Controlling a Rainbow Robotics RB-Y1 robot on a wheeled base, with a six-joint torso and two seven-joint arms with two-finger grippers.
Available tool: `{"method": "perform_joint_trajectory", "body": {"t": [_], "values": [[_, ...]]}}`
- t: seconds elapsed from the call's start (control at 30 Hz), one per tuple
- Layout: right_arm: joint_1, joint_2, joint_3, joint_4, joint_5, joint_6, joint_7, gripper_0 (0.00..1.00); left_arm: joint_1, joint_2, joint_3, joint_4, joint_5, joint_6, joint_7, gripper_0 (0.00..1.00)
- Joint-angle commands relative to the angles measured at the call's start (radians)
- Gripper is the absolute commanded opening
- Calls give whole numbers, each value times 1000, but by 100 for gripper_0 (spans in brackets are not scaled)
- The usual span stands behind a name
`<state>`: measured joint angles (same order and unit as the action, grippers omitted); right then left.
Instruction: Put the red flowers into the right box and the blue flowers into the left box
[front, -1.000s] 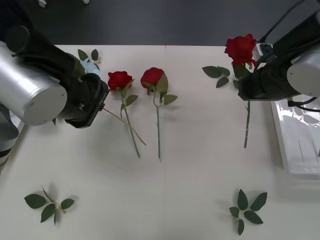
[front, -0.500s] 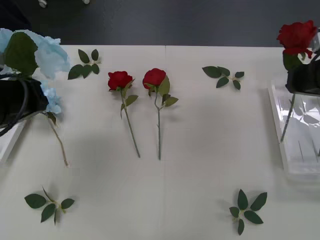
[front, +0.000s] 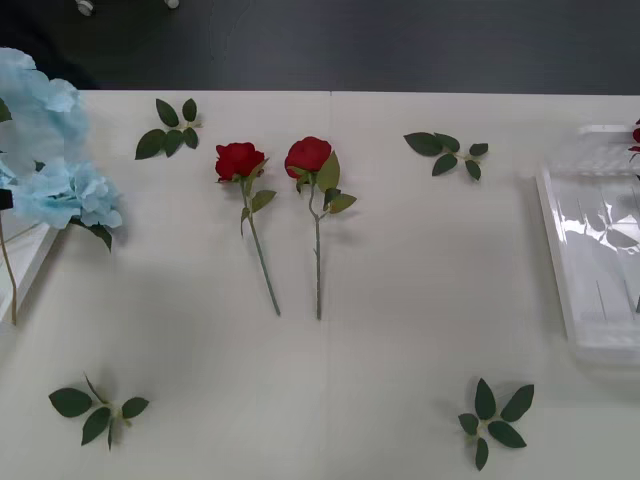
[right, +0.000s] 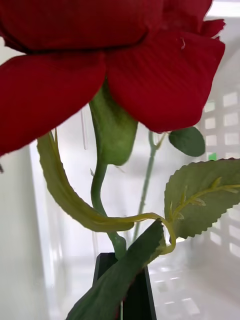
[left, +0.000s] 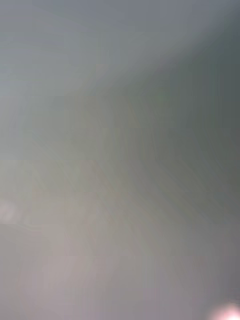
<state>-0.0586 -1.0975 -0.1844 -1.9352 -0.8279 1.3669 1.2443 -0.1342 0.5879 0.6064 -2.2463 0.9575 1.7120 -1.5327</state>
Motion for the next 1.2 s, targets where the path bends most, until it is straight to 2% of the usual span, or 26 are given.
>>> {"method": "perform_joint_trajectory", "body": {"t": [0.03, 0.3, 0.67, 0.93, 0.97, 1.0, 1.07, 1.1, 1.2], "values": [[20, -41, -21, 19, -10, -40, 76, 0, 22, -3, 69, 73, 7, -31, -119, 0], [19, -53, -18, 140, -13, -178, 187, 0, 25, 16, 200, 304, 37, -115, -374, 0], [-15, -53, 39, 237, 23, -276, 273, 0, 44, 145, 205, 620, 102, -315, -721, 0], [-44, -53, 79, 285, 33, -333, 282, 2, 71, 179, 203, 780, 191, -519, -802, 0], [-44, -53, 80, 286, 33, -333, 285, 8, 73, 179, 203, 789, 207, -540, -802, 0], [-44, -53, 80, 286, 33, -335, 288, 20, 79, 179, 203, 789, 214, -555, -802, 0], [-46, -53, 80, 286, 29, -342, 296, 60, 81, 179, 203, 781, 219, -566, -800, 0], [-46, -53, 79, 286, 27, -342, 297, 64, 81, 181, 203, 775, 219, -566, -799, 0], [-46, -53, 80, 286, 32, -344, 304, 65, 76, 185, 203, 761, 216, -575, -782, 0]]}}
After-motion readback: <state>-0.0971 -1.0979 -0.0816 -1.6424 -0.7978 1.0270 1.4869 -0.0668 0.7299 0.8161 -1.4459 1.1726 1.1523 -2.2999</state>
